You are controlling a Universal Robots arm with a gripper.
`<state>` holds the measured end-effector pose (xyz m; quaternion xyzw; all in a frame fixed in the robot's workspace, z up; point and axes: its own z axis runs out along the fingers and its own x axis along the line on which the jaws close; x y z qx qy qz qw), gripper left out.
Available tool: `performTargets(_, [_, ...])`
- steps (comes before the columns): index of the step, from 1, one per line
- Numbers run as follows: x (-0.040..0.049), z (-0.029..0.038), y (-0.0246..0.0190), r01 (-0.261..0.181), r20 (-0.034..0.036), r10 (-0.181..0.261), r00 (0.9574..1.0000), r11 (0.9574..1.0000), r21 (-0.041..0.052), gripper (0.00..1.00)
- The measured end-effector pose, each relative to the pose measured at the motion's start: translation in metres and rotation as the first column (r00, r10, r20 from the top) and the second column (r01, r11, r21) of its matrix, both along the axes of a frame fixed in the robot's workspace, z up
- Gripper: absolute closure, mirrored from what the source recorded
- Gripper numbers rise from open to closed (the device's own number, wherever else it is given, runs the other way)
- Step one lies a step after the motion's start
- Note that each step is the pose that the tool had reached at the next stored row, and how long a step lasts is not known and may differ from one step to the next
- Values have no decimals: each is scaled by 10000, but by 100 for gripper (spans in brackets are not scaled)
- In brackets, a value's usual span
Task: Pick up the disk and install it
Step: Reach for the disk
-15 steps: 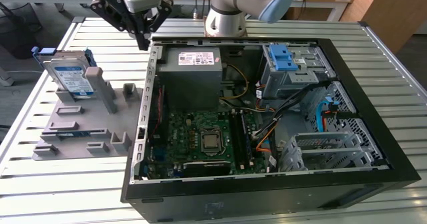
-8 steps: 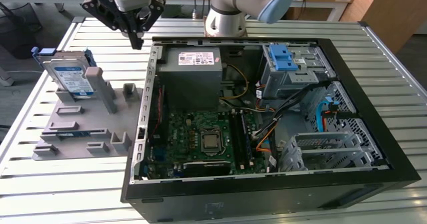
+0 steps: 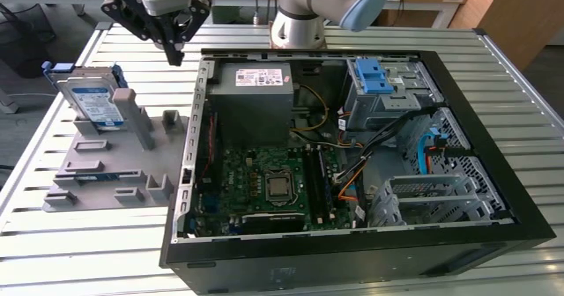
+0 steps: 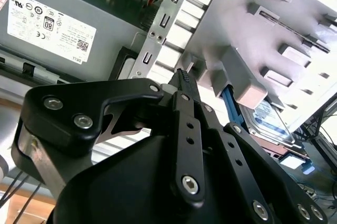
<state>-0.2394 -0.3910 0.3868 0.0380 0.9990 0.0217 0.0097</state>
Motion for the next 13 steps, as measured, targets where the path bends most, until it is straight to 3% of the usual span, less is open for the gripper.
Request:
performTargets(8, [-80, -4, 15, -1, -5, 1, 10000, 10000, -1, 89])
performTargets(13, [-174, -13, 22, 0, -4, 0, 10000, 10000, 1, 89])
